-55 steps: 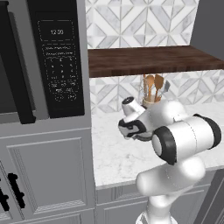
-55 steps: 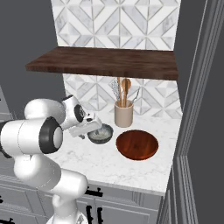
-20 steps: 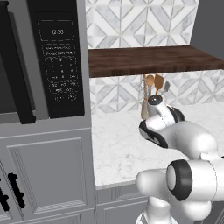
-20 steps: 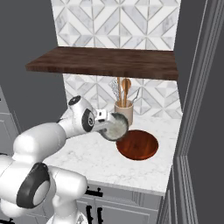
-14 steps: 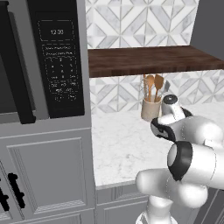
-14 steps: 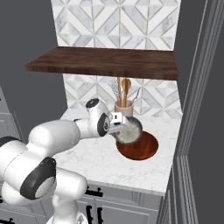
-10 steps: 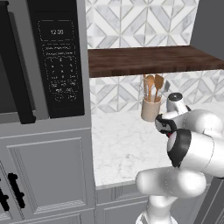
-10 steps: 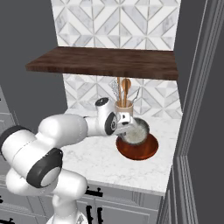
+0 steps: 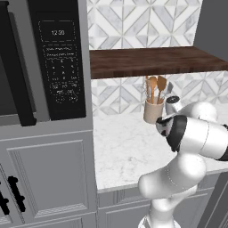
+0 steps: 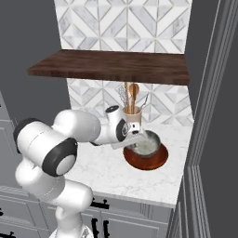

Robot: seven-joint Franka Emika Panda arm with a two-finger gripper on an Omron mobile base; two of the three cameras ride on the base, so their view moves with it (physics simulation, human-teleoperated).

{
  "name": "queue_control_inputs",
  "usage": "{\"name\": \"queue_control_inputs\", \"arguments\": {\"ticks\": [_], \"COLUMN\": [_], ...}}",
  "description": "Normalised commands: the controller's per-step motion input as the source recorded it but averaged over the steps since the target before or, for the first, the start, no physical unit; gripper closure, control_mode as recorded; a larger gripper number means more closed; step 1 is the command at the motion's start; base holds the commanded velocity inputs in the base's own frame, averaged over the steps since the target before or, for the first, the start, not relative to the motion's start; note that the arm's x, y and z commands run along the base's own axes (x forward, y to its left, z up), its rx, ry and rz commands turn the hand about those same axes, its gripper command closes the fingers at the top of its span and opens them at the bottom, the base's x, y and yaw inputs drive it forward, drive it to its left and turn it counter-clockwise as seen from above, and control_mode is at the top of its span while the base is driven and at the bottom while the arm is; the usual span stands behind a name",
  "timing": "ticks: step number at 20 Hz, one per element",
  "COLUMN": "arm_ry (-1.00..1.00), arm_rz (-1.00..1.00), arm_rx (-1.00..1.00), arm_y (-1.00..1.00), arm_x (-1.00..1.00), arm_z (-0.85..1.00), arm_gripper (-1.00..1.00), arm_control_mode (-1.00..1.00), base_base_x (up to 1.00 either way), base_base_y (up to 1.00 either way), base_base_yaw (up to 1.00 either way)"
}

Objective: Pick up the bowls on the counter and stack them on top of one another in the open cabinet. Place the smaller bowl on top of the larger bowl.

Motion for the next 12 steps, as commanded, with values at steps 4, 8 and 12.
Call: {"name": "queue_control_inputs", "arguments": {"ticks": [4,8,12], "arm_ry": [0.05,0.02,0.00], "arm_rz": [0.00,0.01,0.00], "arm_rx": [-0.04,0.00,0.01], "arm_y": [-0.27,-0.26,0.00], "arm_x": [0.15,0.10,0.00], "arm_z": [-0.44,-0.22,0.07], "arm_gripper": [1.00,-1.00,-1.00], "arm_control_mode": [-1.00,-1.00,-1.00], "base_base_x": [0.00,0.00,0.00], "base_base_y": [0.00,0.00,0.00], "base_base_yaw": [0.00,0.00,0.00]}}
